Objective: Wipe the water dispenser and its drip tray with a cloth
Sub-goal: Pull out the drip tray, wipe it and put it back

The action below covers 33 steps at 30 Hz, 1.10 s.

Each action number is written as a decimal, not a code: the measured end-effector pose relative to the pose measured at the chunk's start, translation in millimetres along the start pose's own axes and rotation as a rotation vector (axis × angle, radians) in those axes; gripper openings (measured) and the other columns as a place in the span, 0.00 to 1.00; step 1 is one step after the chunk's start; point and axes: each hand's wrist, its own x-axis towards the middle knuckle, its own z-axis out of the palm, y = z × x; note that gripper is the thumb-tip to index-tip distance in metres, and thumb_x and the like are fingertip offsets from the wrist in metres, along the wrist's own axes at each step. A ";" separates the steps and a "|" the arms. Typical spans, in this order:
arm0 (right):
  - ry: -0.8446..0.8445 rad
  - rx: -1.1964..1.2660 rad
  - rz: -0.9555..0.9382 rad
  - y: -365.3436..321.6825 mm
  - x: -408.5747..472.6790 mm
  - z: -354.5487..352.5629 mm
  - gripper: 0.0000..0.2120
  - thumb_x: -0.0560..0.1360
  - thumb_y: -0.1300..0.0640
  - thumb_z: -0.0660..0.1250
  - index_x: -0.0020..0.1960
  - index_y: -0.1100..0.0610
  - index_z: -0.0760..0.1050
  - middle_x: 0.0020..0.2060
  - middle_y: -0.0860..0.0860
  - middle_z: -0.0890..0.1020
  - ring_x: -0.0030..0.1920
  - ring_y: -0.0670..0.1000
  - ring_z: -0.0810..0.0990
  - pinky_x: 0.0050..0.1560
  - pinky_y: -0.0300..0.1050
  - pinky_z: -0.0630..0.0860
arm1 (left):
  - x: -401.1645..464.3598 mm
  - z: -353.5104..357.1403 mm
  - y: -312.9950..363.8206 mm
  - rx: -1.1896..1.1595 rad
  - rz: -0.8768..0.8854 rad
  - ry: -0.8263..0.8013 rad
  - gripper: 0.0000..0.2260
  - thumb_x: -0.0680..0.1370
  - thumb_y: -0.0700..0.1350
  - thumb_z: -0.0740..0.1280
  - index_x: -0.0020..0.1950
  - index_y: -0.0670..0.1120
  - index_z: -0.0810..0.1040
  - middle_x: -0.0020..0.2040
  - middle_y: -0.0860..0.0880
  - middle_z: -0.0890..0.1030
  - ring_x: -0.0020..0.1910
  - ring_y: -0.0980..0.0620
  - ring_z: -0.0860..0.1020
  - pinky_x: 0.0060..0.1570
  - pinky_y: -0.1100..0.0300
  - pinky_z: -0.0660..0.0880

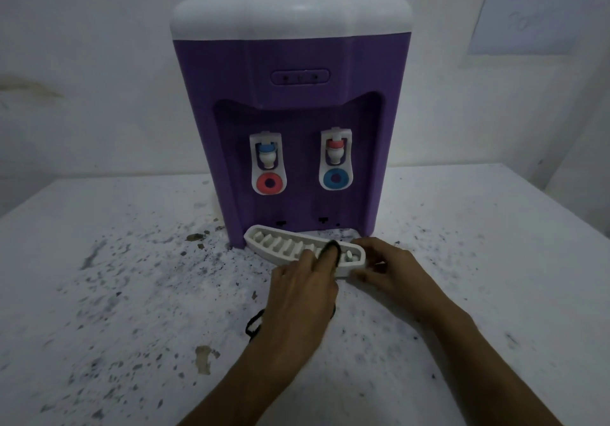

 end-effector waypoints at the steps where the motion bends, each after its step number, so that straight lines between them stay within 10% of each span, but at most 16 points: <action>1: 0.005 0.008 -0.002 -1.2 -0.1 0.7 0.19 0.72 0.55 0.71 0.60 0.42 0.73 0.49 0.35 0.79 0.49 0.34 0.77 0.49 0.27 0.73 | -1.6 4.3 5.6 0.016 0.044 -0.002 0.21 0.80 0.46 0.58 0.74 0.53 0.60 0.54 0.50 0.74 0.50 0.50 0.75 0.54 0.54 0.70; 7: 0.019 -0.022 -0.053 -4.0 -0.9 -0.9 0.17 0.73 0.58 0.71 0.59 0.45 0.75 0.49 0.39 0.81 0.50 0.35 0.78 0.51 0.27 0.72 | -0.3 28.2 19.0 0.172 0.124 -0.004 0.26 0.65 0.47 0.76 0.63 0.51 0.76 0.44 0.50 0.79 0.37 0.51 0.79 0.40 0.54 0.76; 18: -0.066 0.019 0.013 -2.9 -3.6 -17.7 0.19 0.70 0.56 0.73 0.53 0.35 0.74 0.48 0.34 0.81 0.51 0.36 0.79 0.51 0.32 0.75 | -10.9 18.6 -7.7 0.316 -0.055 -0.068 0.38 0.50 0.45 0.81 0.60 0.45 0.79 0.45 0.46 0.82 0.38 0.48 0.80 0.49 0.43 0.76; 23: -0.088 -0.033 0.025 -4.9 -2.8 -21.2 0.18 0.71 0.52 0.72 0.53 0.33 0.72 0.49 0.31 0.78 0.52 0.33 0.76 0.49 0.27 0.72 | -9.8 2.5 -29.1 0.335 -0.113 -0.129 0.32 0.76 0.58 0.63 0.75 0.47 0.57 0.63 0.47 0.72 0.56 0.49 0.75 0.67 0.47 0.57; 33: -0.157 0.060 0.109 -2.5 -3.8 -28.3 0.17 0.72 0.55 0.71 0.53 0.35 0.73 0.49 0.31 0.78 0.50 0.30 0.76 0.45 0.24 0.72 | 10.9 -11.3 -82.3 0.274 -0.310 -0.173 0.24 0.80 0.45 0.58 0.75 0.49 0.54 0.61 0.48 0.72 0.53 0.50 0.74 0.61 0.52 0.62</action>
